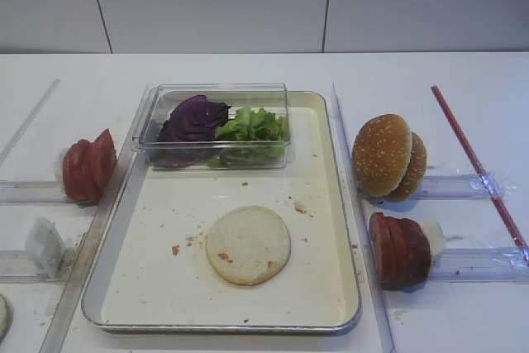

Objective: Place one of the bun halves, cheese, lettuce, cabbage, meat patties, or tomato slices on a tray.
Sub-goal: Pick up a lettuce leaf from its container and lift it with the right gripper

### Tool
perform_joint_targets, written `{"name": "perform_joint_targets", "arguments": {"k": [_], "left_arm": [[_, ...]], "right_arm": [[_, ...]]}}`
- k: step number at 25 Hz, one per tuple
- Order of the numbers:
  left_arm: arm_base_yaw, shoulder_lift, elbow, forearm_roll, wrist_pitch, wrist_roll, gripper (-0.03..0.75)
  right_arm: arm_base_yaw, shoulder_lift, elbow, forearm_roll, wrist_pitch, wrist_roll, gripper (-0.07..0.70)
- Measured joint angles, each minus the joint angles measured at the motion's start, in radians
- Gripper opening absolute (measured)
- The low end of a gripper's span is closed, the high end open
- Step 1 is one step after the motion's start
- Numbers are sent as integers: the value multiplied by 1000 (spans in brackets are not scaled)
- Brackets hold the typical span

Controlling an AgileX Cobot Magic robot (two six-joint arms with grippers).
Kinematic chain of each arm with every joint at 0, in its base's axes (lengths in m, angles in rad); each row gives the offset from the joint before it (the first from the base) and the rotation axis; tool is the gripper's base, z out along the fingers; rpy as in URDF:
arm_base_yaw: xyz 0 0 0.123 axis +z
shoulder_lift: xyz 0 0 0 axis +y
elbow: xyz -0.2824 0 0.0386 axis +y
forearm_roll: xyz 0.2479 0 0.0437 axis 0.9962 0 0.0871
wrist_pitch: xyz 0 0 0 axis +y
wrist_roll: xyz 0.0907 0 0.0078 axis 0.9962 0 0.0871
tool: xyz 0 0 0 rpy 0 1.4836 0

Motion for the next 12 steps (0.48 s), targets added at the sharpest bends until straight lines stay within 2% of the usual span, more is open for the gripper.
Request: {"name": "perform_joint_targets", "arguments": {"k": [12], "left_arm": [[0,0,0,0,0,0,358]], "right_arm": [[0,0,0,0,0,0,585]]}}
